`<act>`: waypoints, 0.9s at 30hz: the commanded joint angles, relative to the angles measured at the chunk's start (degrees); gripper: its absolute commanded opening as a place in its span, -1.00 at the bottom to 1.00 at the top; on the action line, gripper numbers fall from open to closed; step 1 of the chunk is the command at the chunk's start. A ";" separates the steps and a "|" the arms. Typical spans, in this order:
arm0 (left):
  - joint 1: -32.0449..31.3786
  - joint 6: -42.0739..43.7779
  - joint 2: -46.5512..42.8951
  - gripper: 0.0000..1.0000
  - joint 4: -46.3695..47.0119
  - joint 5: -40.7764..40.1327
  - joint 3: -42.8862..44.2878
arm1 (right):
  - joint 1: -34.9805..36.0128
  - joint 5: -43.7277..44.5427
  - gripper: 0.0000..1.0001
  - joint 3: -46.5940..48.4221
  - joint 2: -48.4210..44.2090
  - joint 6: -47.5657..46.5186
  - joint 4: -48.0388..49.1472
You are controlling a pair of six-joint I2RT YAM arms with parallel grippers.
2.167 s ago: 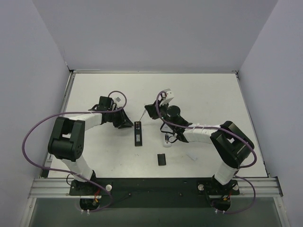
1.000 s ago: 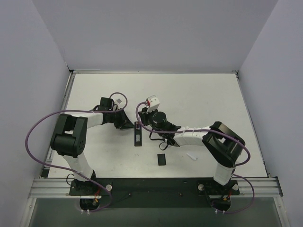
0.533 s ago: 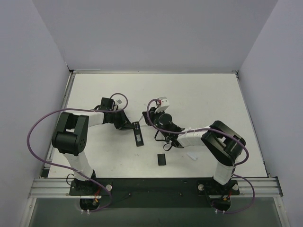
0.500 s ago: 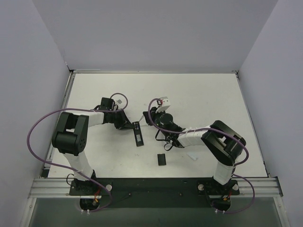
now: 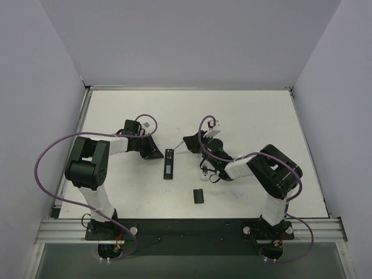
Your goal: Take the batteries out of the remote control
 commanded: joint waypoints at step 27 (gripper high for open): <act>-0.78 0.52 -2.69 -0.58 4.43 2.33 -0.21 | -2.91 -6.94 -1.00 -3.40 4.62 4.25 8.17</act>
